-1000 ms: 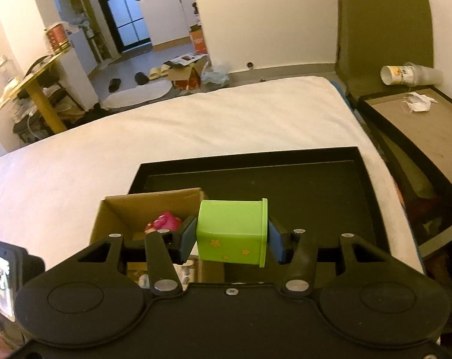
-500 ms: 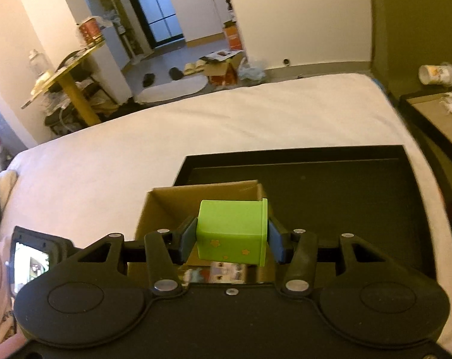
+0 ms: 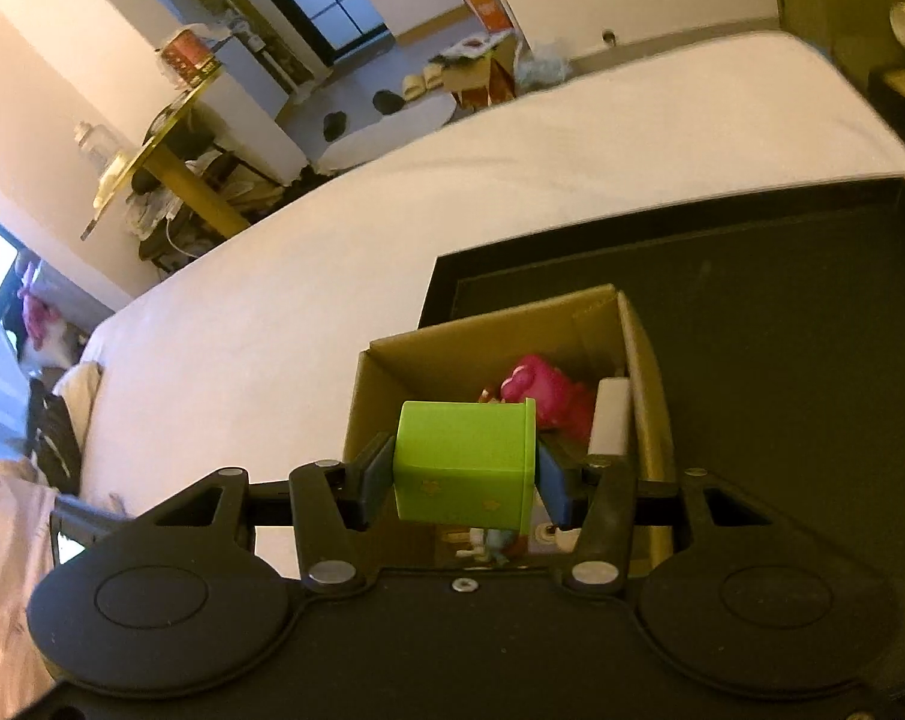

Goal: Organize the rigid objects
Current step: 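Lift the green cube with the right gripper and carry it over the box, then lower the green cube into the box and open the right gripper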

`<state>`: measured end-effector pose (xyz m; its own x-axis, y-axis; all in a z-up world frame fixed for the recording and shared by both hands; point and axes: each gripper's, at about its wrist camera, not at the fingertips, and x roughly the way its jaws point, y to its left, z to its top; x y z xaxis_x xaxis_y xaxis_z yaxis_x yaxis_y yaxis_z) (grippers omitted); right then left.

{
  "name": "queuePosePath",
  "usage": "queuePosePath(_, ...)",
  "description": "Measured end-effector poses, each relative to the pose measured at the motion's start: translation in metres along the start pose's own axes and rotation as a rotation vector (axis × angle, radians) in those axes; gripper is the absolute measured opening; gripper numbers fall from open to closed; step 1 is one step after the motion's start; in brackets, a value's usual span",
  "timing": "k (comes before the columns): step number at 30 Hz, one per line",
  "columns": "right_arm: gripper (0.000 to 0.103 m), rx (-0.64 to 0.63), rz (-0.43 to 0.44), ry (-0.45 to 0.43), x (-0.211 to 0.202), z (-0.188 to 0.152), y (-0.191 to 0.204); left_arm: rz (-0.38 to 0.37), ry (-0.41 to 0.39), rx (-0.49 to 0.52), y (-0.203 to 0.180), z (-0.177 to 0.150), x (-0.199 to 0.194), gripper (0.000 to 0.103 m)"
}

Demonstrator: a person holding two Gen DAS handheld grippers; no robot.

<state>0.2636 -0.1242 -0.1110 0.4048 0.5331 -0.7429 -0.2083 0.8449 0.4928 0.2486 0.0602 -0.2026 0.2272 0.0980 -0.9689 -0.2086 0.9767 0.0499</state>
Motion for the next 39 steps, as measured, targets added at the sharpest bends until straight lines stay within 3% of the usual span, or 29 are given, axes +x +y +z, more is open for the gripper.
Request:
queuePosePath(10,0.049,0.129,0.053,0.071,0.021,-0.002,-0.014,-0.006,0.001,-0.007,0.001,0.0,-0.002,0.013)
queuePosePath(23,0.053,0.169,0.058,0.094,0.031,-0.003,-0.02,-0.001,0.0,0.006,-0.002,0.001,-0.006,0.013)
queuePosePath(39,0.053,0.131,0.02,-0.02,-0.037,0.005,-0.041,0.003,0.003,-0.02,0.002,0.004,-0.004,0.012)
